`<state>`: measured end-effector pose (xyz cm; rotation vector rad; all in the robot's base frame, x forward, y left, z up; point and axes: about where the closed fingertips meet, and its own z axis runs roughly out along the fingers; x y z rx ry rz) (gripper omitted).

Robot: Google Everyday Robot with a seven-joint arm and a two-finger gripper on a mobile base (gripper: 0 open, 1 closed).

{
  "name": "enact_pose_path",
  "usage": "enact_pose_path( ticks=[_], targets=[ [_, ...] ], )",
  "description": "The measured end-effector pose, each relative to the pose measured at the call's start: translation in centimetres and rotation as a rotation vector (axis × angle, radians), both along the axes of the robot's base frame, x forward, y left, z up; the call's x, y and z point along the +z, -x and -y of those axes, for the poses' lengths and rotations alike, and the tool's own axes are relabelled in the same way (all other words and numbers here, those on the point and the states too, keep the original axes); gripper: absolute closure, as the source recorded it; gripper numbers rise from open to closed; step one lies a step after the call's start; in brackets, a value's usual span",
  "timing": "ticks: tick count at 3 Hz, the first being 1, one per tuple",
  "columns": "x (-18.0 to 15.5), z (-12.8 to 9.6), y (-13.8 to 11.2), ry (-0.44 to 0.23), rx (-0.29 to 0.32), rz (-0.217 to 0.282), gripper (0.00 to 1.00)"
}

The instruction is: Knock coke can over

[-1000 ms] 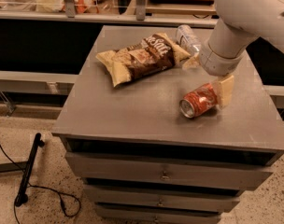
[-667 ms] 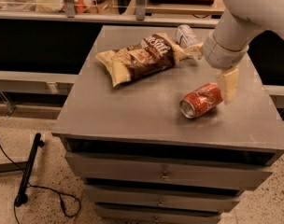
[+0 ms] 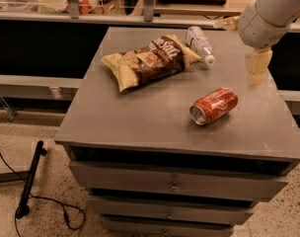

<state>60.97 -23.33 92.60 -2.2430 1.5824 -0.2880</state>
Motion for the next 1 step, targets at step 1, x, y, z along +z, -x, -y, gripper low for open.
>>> enact_pose_path(
  ticks=[1],
  targets=[
    [1.19,-0.06,-0.42,-0.013,-0.003,0.024,0.0]
  ],
)
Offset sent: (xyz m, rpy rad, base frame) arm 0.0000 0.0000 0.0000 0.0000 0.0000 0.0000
